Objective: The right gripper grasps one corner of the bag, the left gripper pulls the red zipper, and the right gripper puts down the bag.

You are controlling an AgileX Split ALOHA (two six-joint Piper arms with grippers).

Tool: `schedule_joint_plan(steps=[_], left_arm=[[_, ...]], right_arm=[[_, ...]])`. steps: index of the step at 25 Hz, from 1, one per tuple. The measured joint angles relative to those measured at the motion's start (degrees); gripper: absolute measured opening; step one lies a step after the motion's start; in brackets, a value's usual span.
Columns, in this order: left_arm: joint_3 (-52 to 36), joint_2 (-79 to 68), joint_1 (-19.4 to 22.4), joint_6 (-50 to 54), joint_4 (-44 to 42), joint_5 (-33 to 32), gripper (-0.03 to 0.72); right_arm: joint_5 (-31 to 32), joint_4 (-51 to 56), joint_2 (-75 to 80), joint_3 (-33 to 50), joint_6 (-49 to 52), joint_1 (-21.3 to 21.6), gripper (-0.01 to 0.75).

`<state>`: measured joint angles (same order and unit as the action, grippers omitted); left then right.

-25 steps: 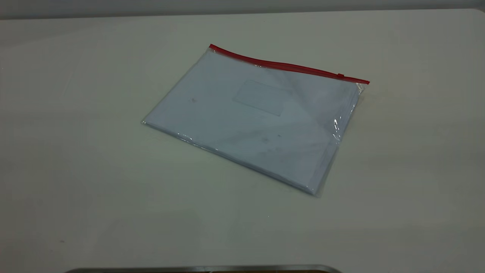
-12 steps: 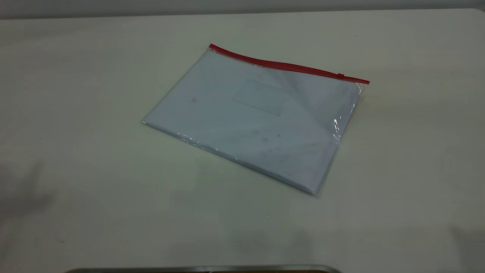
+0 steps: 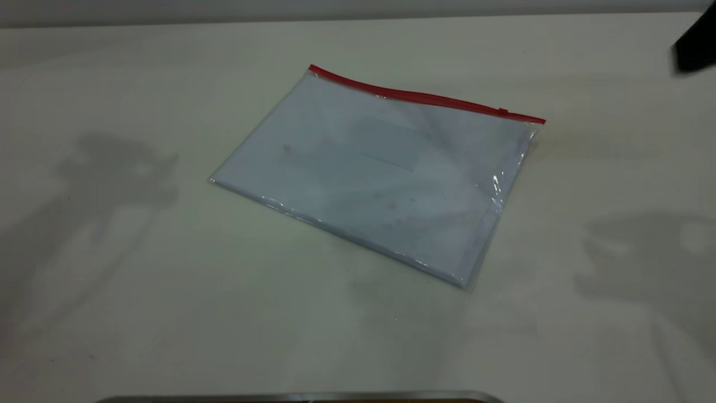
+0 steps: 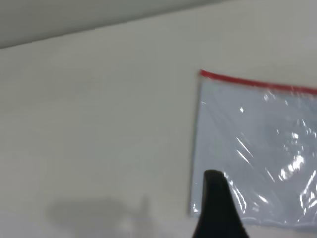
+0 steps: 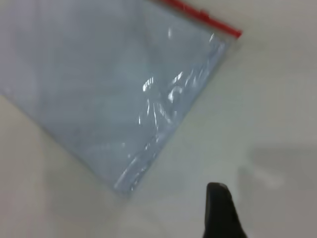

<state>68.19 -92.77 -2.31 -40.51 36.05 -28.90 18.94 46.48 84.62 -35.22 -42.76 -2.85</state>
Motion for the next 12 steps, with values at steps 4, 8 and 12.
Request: schedule_joint_plan(steps=[4, 8, 12], left_arm=[[6.0, -8.7, -2.4, -3.2, 0.1, -3.4, 0.551], [10.3, -15.3, -4.8, -4.9, 0.1, -5.5, 0.551], [12.7, -20.2, -7.0, -6.0, 0.1, -6.4, 0.551]], right_arm=[[0.9, 10.1, 13.7, -6.5, -14.7, 0.0, 0.502], [4.1, 19.7, 26.1, -13.7, -27.1, 0.0, 0.502], [8.6, 25.7, 36.8, -21.5, -34.6, 0.2, 0.502]])
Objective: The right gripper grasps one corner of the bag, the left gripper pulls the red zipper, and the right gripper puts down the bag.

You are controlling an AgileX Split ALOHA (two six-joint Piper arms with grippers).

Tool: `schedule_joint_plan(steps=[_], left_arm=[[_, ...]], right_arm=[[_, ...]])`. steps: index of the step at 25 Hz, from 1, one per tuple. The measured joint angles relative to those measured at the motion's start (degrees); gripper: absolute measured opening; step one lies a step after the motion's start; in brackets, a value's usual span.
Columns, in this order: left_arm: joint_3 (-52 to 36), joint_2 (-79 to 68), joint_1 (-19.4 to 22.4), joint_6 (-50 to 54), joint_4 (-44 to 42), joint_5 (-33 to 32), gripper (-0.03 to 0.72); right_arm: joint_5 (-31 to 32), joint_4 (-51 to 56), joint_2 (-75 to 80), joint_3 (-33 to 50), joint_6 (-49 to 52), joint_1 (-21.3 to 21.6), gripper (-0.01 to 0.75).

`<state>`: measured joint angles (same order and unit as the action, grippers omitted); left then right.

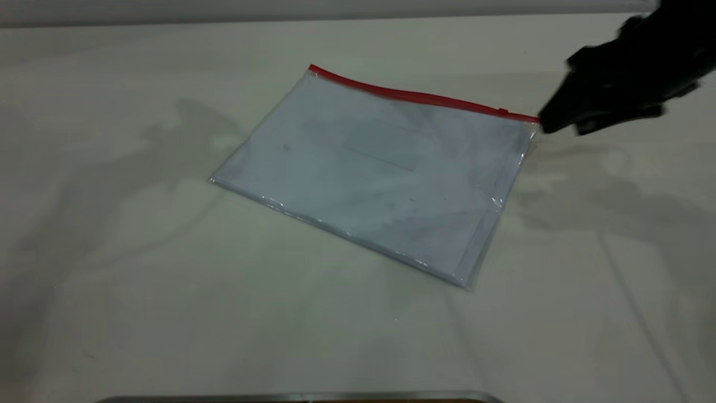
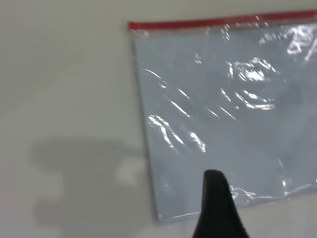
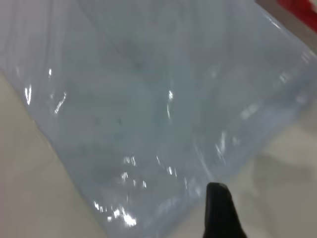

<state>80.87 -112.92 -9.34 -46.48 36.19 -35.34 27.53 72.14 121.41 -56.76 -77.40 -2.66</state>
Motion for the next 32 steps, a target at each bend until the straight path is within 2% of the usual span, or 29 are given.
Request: schedule_joint_plan(steps=[6, 11, 28, 32], left_arm=[[0.3, -2.6, -1.0, -0.2, 0.0, -0.4, 0.551], [0.4, -2.6, -1.0, -0.2, 0.0, -0.5, 0.551], [0.5, -2.6, -1.2, -0.8, 0.0, -2.4, 0.551], [0.5, -2.6, -2.3, -3.6, 0.0, -3.1, 0.551]], right_arm=[[6.3, 1.2, 9.9, -9.9, -1.9, 3.6, 0.502], [8.8, 1.2, 14.6, -14.1, -5.5, 6.8, 0.502], [20.2, 7.6, 25.0, -22.4, -16.0, 7.1, 0.501], [23.1, 11.2, 26.2, -22.4, -19.3, 7.1, 0.471]])
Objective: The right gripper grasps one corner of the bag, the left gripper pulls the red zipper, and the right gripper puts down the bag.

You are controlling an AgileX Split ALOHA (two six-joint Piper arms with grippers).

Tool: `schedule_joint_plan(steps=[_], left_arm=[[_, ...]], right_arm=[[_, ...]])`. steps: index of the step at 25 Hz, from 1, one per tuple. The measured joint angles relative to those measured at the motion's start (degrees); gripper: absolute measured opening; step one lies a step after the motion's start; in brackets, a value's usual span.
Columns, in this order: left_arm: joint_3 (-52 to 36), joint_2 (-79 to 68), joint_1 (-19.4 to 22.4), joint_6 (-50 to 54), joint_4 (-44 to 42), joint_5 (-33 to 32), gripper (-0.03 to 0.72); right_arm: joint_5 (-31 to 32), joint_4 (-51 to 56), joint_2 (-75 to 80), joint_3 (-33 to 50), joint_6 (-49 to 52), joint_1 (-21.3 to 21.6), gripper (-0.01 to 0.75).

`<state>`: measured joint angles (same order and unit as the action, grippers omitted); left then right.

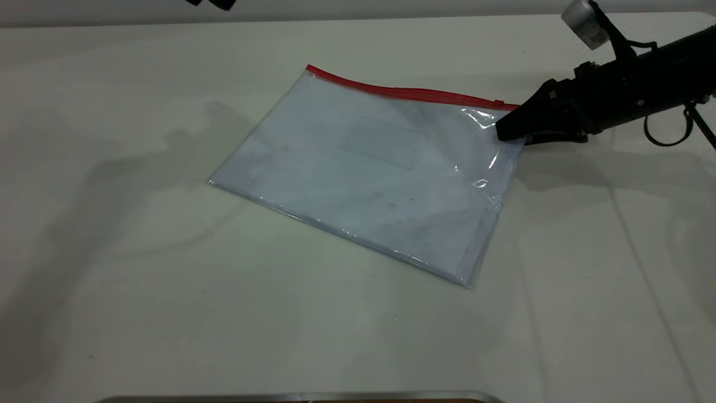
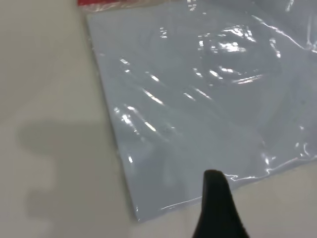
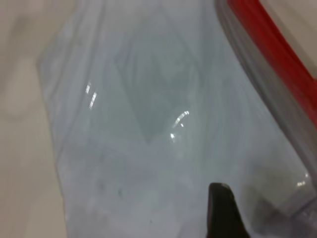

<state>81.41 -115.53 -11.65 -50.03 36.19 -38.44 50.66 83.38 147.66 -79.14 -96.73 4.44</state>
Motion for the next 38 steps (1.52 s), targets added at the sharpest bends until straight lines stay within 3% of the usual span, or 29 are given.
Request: schedule_joint_plan(steps=[3, 4, 7, 9, 13, 19, 26, 32, 38], left_arm=[[0.0, -0.1, -1.2, -1.8, 0.0, 0.0, 0.551], [0.0, -0.1, -1.5, -2.5, 0.2, 0.0, 0.551], [0.0, -0.5, -2.2, -5.4, 0.4, 0.1, 0.551], [0.0, -1.1, -2.7, -6.5, 0.4, 0.2, 0.551], [0.0, -2.1, -4.6, -11.0, 0.4, 0.2, 0.551], [0.0, -2.5, -7.9, -22.2, 0.4, 0.6, 0.551], [0.0, -4.9, -8.5, -31.7, 0.4, 0.6, 0.551], [0.0, -7.6, -8.5, -34.4, 1.4, 2.0, 0.551], [0.0, -9.2, -8.5, -40.4, 8.0, 4.4, 0.534]], right_arm=[[1.2, 1.6, 0.4, 0.0, -1.1, 0.0, 0.377], [1.8, 1.7, 0.4, 0.0, -1.5, 0.0, 0.328], [5.8, 1.5, 0.4, 0.0, -3.2, 0.0, 0.083], [9.6, 1.5, 0.4, 0.0, -4.5, -0.1, 0.033], [12.5, 0.7, 0.5, -1.7, -7.1, -1.9, 0.033], [13.4, -6.5, 0.6, -9.3, -6.9, -9.5, 0.033], [14.2, -13.7, 0.6, -18.7, -2.9, -16.4, 0.033], [14.6, -15.7, 0.7, -23.6, -1.5, -19.2, 0.033], [14.7, -17.4, 0.7, -24.4, -1.4, -20.3, 0.033]])
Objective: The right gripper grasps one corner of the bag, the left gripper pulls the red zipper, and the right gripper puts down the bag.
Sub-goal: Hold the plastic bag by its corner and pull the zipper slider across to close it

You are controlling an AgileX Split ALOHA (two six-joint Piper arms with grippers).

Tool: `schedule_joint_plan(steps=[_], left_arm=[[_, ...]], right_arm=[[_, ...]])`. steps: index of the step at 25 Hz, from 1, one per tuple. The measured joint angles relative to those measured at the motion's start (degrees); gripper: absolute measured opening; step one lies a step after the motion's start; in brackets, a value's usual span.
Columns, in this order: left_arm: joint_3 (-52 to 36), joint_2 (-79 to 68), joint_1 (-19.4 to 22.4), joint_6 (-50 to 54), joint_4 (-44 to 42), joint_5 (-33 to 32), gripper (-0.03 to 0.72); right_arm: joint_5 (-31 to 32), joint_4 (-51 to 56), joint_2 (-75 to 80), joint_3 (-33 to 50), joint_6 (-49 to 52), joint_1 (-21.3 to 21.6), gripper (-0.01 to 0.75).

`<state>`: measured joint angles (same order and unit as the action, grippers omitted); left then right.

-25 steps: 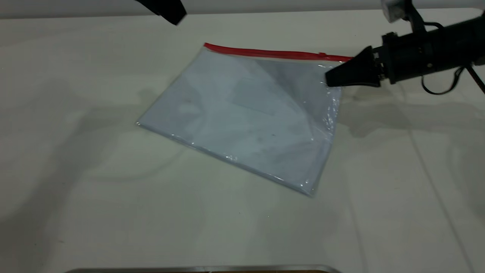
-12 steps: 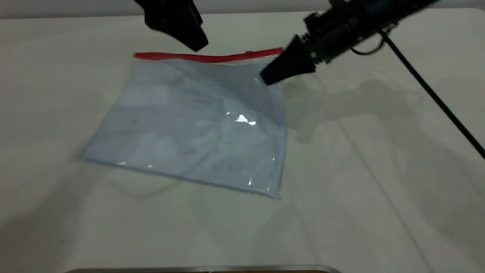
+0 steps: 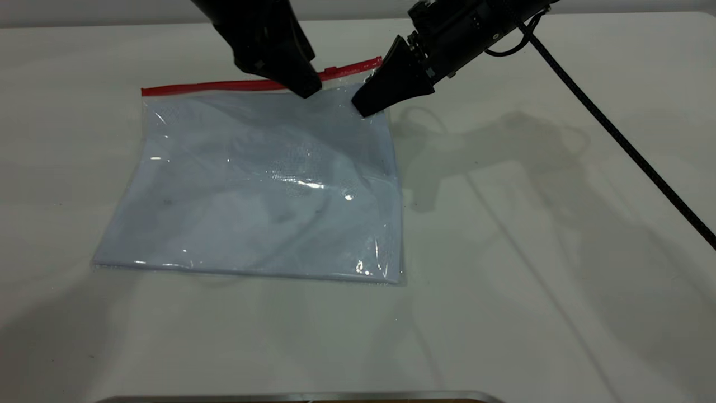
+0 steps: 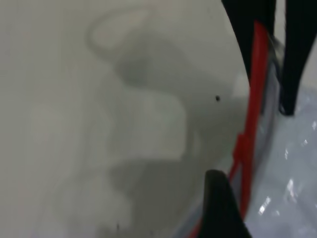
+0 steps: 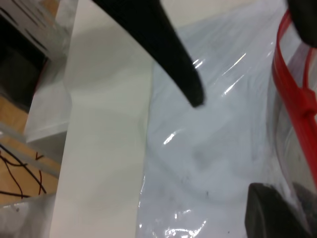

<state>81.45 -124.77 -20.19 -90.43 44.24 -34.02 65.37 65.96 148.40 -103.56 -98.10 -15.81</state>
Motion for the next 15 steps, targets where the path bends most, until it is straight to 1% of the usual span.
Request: schedule_joint_plan(steps=[7, 12, 15], left_arm=[[0.0, -2.6, 0.0, -8.7, 8.3, 0.4, 0.481], [0.0, -3.4, 0.0, -10.2, 9.4, 0.7, 0.435], [0.0, -3.4, 0.0, -10.3, 9.7, 0.7, 0.383]], right_arm=[[0.1, -1.3, 0.0, -0.1, 0.6, -0.2, 0.033], [0.1, -1.7, 0.0, -0.1, 1.0, -0.2, 0.033], [0.1, -1.7, 0.0, -0.1, 1.0, -0.2, 0.033]])
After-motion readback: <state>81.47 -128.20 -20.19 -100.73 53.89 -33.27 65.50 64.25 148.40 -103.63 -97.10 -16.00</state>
